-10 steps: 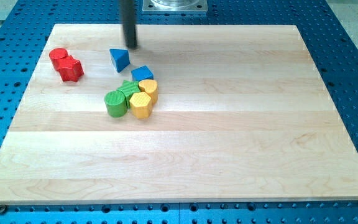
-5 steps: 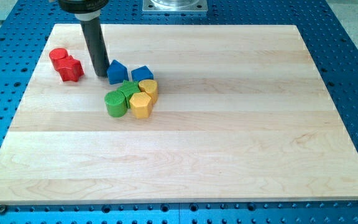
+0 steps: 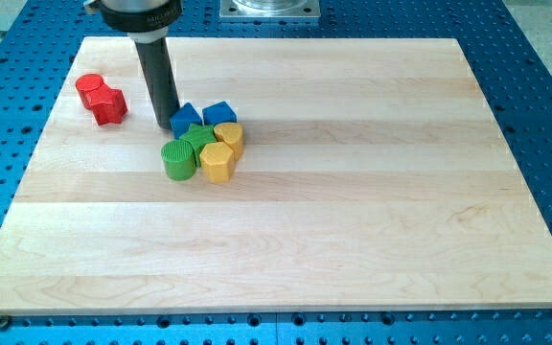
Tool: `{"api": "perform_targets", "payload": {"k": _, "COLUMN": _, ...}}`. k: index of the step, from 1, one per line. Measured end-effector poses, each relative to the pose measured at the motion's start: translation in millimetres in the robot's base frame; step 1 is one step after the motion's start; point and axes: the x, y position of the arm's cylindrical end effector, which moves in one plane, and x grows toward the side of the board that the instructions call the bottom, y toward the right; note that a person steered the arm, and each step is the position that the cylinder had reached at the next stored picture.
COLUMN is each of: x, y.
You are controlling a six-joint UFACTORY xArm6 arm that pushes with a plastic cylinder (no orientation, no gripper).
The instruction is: Move the triangle into the cube
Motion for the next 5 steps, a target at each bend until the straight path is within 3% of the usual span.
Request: {"api": "perform_targets", "payload": {"k": 5, "x": 3.0, "y": 0.8}}
